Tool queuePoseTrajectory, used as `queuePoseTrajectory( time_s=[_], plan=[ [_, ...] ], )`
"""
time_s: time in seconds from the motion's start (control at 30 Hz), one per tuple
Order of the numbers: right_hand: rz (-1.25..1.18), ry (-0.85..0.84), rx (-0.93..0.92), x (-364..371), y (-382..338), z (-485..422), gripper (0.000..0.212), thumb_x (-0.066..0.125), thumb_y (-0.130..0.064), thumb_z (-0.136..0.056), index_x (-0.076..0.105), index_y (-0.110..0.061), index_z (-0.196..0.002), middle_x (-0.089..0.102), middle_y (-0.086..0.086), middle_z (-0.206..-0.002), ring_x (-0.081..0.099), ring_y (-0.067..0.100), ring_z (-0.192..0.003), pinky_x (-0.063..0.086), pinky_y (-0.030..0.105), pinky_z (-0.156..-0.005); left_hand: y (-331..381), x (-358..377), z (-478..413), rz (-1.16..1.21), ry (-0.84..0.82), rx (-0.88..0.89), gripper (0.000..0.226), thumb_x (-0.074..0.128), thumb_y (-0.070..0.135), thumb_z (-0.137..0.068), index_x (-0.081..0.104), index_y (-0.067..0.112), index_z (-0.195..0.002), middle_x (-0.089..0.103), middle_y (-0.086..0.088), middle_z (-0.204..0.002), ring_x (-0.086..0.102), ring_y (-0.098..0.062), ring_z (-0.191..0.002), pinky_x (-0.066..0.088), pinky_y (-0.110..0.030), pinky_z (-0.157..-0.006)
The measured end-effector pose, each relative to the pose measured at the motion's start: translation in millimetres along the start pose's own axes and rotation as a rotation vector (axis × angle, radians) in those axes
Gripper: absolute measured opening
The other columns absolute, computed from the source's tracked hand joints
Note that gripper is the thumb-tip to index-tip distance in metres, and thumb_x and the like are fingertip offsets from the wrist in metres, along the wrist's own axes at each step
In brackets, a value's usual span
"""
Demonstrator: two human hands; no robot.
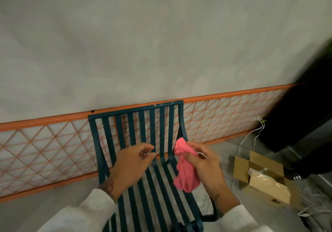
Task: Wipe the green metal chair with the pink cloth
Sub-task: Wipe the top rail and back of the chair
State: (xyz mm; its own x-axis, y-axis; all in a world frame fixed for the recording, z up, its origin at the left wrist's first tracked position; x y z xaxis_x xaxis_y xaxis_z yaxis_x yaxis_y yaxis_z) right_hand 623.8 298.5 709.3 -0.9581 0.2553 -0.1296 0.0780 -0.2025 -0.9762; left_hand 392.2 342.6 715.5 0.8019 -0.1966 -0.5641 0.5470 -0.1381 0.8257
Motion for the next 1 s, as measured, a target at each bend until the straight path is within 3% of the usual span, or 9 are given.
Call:
queuePoseTrajectory(
  time_s=[0.13, 0.23, 0.37, 0.47, 0.63, 0.7, 0.77, 0.87, 1.0],
  plan=[
    [-0.045, -0.062, 0.043, -25.5, 12.3, -32.2, 0.031, 0.077, -0.018, -0.084, 0.076, -0.039, -0.106, 0.074, -0.015, -0.11, 0.07, 0.017, -0.105, 0.058, 0.044, -0.093, 6.4, 25.1, -33.0, -0.01, 0.013, -0.017, 0.021, 0.068, 0.03, -0.088, 0.069, 0.033, -0.109, 0.069, 0.019, -0.103, 0.063, 0.006, -0.093, 0.049, -0.012, -0.084],
    [-0.144, -0.078, 0.09, -43.6, 16.2, -78.3, 0.03, 0.074, -0.014, -0.086, 0.077, -0.035, -0.107, 0.075, -0.01, -0.112, 0.07, 0.022, -0.108, 0.057, 0.046, -0.095, 11.1, 40.5, -72.9, -0.036, 0.047, -0.052, 0.021, 0.067, 0.031, -0.089, 0.069, 0.032, -0.11, 0.069, 0.019, -0.103, 0.06, 0.01, -0.092, 0.042, -0.003, -0.075],
    [-0.218, -0.121, 0.131, -59.3, 11.4, -156.6, 0.026, 0.068, -0.011, -0.091, 0.075, -0.028, -0.109, 0.076, 0.0, -0.109, 0.073, 0.025, -0.1, 0.059, 0.043, -0.088, 11.9, 51.1, -135.3, -0.089, 0.112, -0.113, 0.025, 0.065, 0.032, -0.09, 0.069, 0.029, -0.114, 0.07, 0.015, -0.106, 0.062, 0.004, -0.095, 0.044, -0.008, -0.082],
    [-0.157, -0.167, 0.109, -62.9, 3.7, -218.5, 0.021, 0.067, -0.014, -0.092, 0.074, -0.027, -0.107, 0.076, -0.002, -0.108, 0.071, 0.022, -0.101, 0.06, 0.037, -0.084, 6.5, 53.1, -178.7, -0.155, 0.157, -0.129, 0.027, 0.064, 0.032, -0.091, 0.068, 0.027, -0.117, 0.07, 0.009, -0.112, 0.062, -0.001, -0.1, 0.048, -0.017, -0.088],
    [0.065, -0.211, 0.055, -54.9, -5.6, -299.2, 0.018, 0.07, -0.028, -0.091, 0.072, -0.027, -0.109, 0.073, -0.004, -0.109, 0.07, 0.021, -0.099, 0.061, 0.038, -0.083, -5.0, 52.5, -223.4, -0.268, 0.203, -0.182, 0.033, 0.063, 0.023, -0.092, 0.064, 0.023, -0.125, 0.069, -0.002, -0.113, 0.064, -0.006, -0.083, 0.045, -0.013, -0.076],
    [0.082, -0.188, 0.003, -48.9, -11.1, -320.9, 0.02, 0.071, -0.028, -0.091, 0.072, -0.027, -0.111, 0.071, -0.007, -0.112, 0.07, 0.014, -0.095, 0.061, 0.028, -0.073, -9.1, 51.5, -238.7, -0.312, 0.191, -0.169, 0.038, 0.062, 0.02, -0.092, 0.06, 0.02, -0.13, 0.065, -0.004, -0.125, 0.066, -0.014, -0.095, 0.05, -0.02, -0.086],
    [0.115, -0.151, -0.047, -40.6, -13.4, -339.0, 0.02, 0.071, -0.028, -0.091, 0.071, -0.03, -0.111, 0.067, -0.013, -0.112, 0.066, 0.008, -0.096, 0.058, 0.022, -0.073, -13.1, 49.9, -253.4, -0.346, 0.186, -0.17, 0.042, 0.061, 0.017, -0.092, 0.057, 0.016, -0.133, 0.06, -0.005, -0.132, 0.063, -0.023, -0.106, 0.048, -0.031, -0.096],
    [0.157, -0.175, -0.079, -23.1, -11.6, -359.6, 0.022, 0.07, -0.027, -0.093, 0.066, -0.035, -0.112, 0.061, -0.021, -0.107, 0.06, -0.003, -0.093, 0.049, 0.013, -0.069, -28.2, 50.3, -276.6, -0.422, 0.183, -0.167, 0.044, 0.06, 0.014, -0.092, 0.054, 0.014, -0.136, 0.058, -0.007, -0.135, 0.056, -0.026, -0.12, 0.044, -0.035, -0.103],
    [0.235, -0.156, -0.143, -7.7, -9.7, -375.2, 0.021, 0.067, -0.03, -0.095, 0.062, -0.04, -0.113, 0.054, -0.025, -0.105, 0.056, -0.004, -0.091, 0.044, 0.011, -0.069, -44.0, 53.5, -296.0, -0.549, 0.102, -0.196, 0.05, 0.057, 0.016, -0.092, 0.046, 0.015, -0.142, 0.051, -0.006, -0.143, 0.048, -0.028, -0.13, 0.039, -0.044, -0.11]
  ],
)
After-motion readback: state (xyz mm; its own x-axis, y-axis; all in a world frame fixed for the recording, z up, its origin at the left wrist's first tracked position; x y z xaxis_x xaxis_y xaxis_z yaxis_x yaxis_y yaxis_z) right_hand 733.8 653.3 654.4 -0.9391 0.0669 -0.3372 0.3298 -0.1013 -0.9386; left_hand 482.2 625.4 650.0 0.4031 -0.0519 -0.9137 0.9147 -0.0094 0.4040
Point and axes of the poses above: each hand's wrist, its own z-axis away from the middle knuckle, its own x-axis out of the palm, y = z × x, the point moved 2 cm from there along -z, towards the middle knuckle
